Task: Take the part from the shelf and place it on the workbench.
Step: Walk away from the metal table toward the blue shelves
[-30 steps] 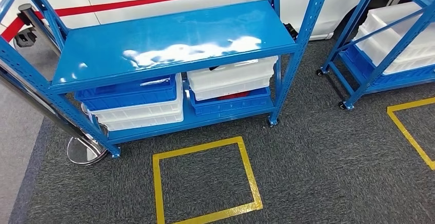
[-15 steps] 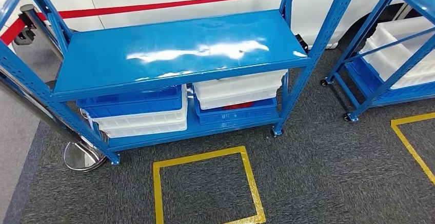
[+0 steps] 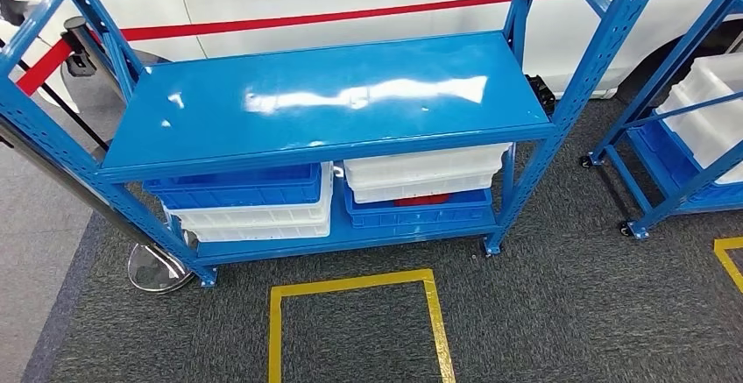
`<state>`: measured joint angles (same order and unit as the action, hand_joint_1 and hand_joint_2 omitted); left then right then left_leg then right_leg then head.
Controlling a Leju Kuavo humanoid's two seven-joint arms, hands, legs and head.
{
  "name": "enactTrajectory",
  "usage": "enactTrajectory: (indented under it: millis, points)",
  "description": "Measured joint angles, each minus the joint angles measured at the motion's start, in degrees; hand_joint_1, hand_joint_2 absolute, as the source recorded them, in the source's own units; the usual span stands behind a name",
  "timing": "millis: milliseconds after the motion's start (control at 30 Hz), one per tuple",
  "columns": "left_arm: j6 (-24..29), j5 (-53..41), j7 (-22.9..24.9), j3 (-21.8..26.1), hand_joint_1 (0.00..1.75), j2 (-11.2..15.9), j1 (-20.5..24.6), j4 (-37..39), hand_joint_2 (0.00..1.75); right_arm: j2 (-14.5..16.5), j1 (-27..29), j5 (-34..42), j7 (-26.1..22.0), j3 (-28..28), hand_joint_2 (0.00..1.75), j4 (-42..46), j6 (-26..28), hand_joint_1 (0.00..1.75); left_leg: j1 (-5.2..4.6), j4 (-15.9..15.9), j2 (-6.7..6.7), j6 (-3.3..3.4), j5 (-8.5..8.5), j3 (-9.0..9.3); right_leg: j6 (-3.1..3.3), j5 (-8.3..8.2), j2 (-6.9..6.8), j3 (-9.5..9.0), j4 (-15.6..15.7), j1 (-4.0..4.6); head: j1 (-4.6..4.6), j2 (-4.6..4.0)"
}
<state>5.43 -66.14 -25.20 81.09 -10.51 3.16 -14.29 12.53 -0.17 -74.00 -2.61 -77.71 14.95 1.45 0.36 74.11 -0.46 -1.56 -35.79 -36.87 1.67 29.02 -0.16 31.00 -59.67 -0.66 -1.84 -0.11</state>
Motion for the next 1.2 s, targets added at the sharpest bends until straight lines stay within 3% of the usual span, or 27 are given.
enactTrajectory:
  millis: [33,100,133,233,333,400,433,500,533,633,700,800,867,967,1000,1033,1067,1133,1200]
  points:
    - [0.0,0.0,0.0,0.0,0.00,0.0,-0.1,0.0,0.00,0.0,0.0,0.0,0.0,0.0,0.00,0.0,0.0,0.00,-0.04,-1.2,0.04,0.24,1.42,-0.18,0.04,0.40,-0.06,-0.54,0.0,0.15,0.00,0.00]
    - [0.1,0.0,0.0,0.0,0.00,0.0,-0.3,0.0,0.00,0.0,0.0,0.0,0.0,0.0,0.00,0.0,0.1,0.00,-0.35,-8.1,0.16,1.29,6.50,1.77,0.08,1.19,-0.18,-1.73,0.1,0.39,0.02,0.00]
    - [0.1,0.0,0.0,0.0,0.00,0.1,-0.3,0.0,0.00,0.1,0.0,0.0,0.0,-0.1,0.00,0.0,0.1,0.00,-0.69,-10.9,0.32,1.81,7.69,2.69,0.00,1.51,-0.22,-2.24,0.2,0.44,0.11,-0.01]
    - [0.2,0.0,0.0,0.0,0.00,0.2,-0.2,0.0,0.00,0.2,-0.2,0.0,0.0,-0.2,0.00,0.0,0.1,0.00,-1.64,-14.2,0.45,3.15,5.99,3.62,-1.13,1.80,-0.29,-3.36,0.3,0.26,0.05,-0.01]
    - [0.2,0.0,0.1,0.0,0.00,0.0,-0.5,0.0,0.00,0.2,-0.4,-0.1,0.0,-0.5,0.00,0.0,0.2,0.00,-1.19,-16.6,0.12,4.21,8.18,6.40,-2.20,2.16,-0.25,-3.99,-1.7,0.41,0.07,-0.01]
    - [0.3,0.1,0.1,0.0,0.00,0.0,-0.4,0.0,0.00,0.2,-0.5,-0.1,0.0,-0.5,0.00,0.0,0.3,0.00,-0.83,-17.1,0.28,4.45,8.53,7.37,-2.71,4.90,-0.02,-1.70,-6.3,0.23,0.33,0.00]
    - [0.3,0.1,0.2,0.0,0.00,-0.1,-0.2,-0.1,0.00,0.1,-0.6,-0.2,-0.1,-0.6,0.00,0.0,0.4,0.00,-0.79,-17.1,0.25,4.53,8.26,7.59,-3.03,6.56,0.04,0.51,-9.5,0.09,0.44,0.00]
    - [0.3,0.1,0.2,0.0,0.00,-0.2,-0.2,-0.1,0.00,0.1,-0.6,-0.2,-0.2,-0.7,0.00,0.1,0.4,0.00,-0.68,-17.1,0.07,4.32,7.61,8.09,-3.59,7.94,0.08,4.37,-13.8,-0.26,0.51,0.00]
    - [0.2,0.1,0.3,0.0,0.00,-0.3,-0.3,-0.1,0.00,0.1,-0.5,-0.3,-0.2,-0.9,0.00,0.1,0.4,0.00,-0.55,-17.1,-0.06,4.09,7.20,8.51,-3.78,7.02,0.08,5.16,-13.5,-0.43,0.50,0.00]
    - [0.2,0.1,0.3,0.0,0.00,-0.4,-0.6,-0.1,0.00,0.0,-0.1,-0.3,-0.3,-1.2,0.00,0.1,0.4,0.00,-0.05,-16.9,-0.34,3.00,5.64,10.44,-4.07,0.03,0.05,3.63,-4.4,-0.86,0.54,-0.01]
    - [0.2,0.1,0.4,0.0,0.00,-0.4,-0.5,-0.1,0.00,0.0,0.0,-0.3,-0.4,-1.4,0.00,0.1,0.4,0.00,-0.05,-16.7,-0.36,2.08,4.66,11.14,-3.27,-1.87,-0.02,2.93,-0.9,-0.74,0.62,0.00]
    - [0.3,0.0,0.3,0.0,0.00,-0.4,-0.3,-0.1,0.00,0.0,0.0,-0.4,-0.5,-1.4,0.00,0.2,0.5,0.00,-0.12,-15.9,-0.29,1.04,4.38,11.58,-1.58,-1.59,-0.07,2.30,-0.6,-0.63,0.54,0.00]
    - [0.3,0.0,0.3,0.0,0.00,-0.4,-0.2,-0.1,0.00,0.0,0.0,-0.4,-0.5,-1.5,0.00,0.2,0.5,0.00,0.03,-12.1,-0.08,0.62,3.85,9.83,-0.92,-1.28,-0.15,1.34,0.0,-0.78,0.34,-0.01]
    - [0.3,0.0,0.3,0.0,0.00,-0.4,-0.1,-0.1,0.00,0.0,0.0,-0.5,-0.5,-1.5,0.00,0.2,0.5,0.00,0.28,-2.0,0.08,0.06,0.03,3.16,-0.36,-0.42,-0.23,0.29,0.3,-0.69,0.15,0.00]
    - [0.3,0.0,0.3,0.0,0.00,-0.4,-0.2,-0.1,0.00,0.0,0.0,-0.6,-0.5,-1.5,0.00,0.2,0.5,0.00,0.30,-0.2,0.08,-0.01,-0.79,1.34,-0.31,-0.01,-0.19,-0.16,0.3,-0.63,0.16,0.00]
    - [0.4,0.0,0.3,0.0,0.00,-0.4,-0.2,-0.1,0.00,0.0,0.0,-0.6,-0.5,-1.5,0.00,0.2,0.5,0.00,0.30,-0.2,0.09,-0.01,-0.42,0.32,-0.31,0.43,-0.12,-0.74,0.3,-0.60,0.16,0.00]
    - [0.5,-0.1,0.3,0.0,0.00,-0.4,-0.3,-0.1,0.00,0.0,0.0,-0.6,-0.5,-1.6,0.00,0.2,0.5,0.00,0.29,-2.1,0.09,0.10,1.37,0.15,-0.34,0.90,-0.05,-1.44,0.3,-0.56,0.15,0.00]
    - [0.8,-0.2,0.4,0.0,0.00,-0.4,-0.4,-0.1,0.00,0.0,0.0,-0.7,-0.5,-1.7,0.00,0.2,0.5,0.00,0.15,-8.9,0.16,0.76,7.33,1.23,-0.50,1.80,0.01,-2.74,0.4,-0.51,0.20,-0.01]
    - [1.2,-0.3,0.4,0.1,0.00,-0.4,-0.4,-0.1,0.00,0.1,-0.1,-0.9,-0.5,-1.8,0.00,0.2,0.5,0.00,-0.33,-13.0,0.33,1.55,9.61,1.82,-1.00,2.46,0.06,-3.21,0.4,-0.45,0.18,-0.01]
